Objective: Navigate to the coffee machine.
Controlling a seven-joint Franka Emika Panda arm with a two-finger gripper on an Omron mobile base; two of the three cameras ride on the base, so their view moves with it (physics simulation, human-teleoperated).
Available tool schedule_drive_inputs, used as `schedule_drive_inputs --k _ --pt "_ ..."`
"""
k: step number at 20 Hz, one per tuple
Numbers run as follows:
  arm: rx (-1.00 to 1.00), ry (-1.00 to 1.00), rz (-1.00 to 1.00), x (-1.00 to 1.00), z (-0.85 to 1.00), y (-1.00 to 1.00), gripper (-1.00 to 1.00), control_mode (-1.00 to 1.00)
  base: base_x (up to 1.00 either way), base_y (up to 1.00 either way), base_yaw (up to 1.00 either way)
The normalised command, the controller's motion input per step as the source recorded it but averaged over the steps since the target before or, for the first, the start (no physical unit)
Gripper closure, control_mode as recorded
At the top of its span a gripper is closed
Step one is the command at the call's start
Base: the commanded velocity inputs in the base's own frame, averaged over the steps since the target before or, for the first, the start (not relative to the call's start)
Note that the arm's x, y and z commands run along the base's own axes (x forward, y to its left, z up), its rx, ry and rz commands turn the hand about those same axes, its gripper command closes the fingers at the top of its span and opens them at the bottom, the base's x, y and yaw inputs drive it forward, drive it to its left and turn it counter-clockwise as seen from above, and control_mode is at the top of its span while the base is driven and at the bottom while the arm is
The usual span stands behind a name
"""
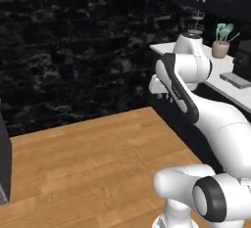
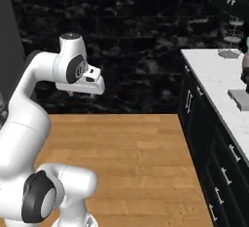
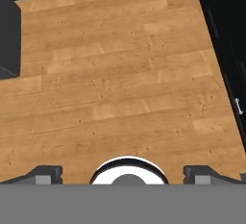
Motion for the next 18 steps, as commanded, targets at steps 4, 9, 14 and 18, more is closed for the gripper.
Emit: schedule_drive_inputs --k 4,9,14,18 --pt "0.00 0.00 0.00 0.00 0.00 0.00 -1.00 1.00 0.81 0.06 -0.20" --pt "0.00 0.00 0.00 0.00 0.00 0.00 -1.00 1.00 0.32 -0.01 -0.37" --pt "0.00 0.00 0.00 0.00 0.00 0.00 -1.00 1.00 0.21 -0.20 -0.40" --pt "0.00 0.00 0.00 0.00 0.00 0.00 -1.00 1.00 0.11 -0.45 -0.44"
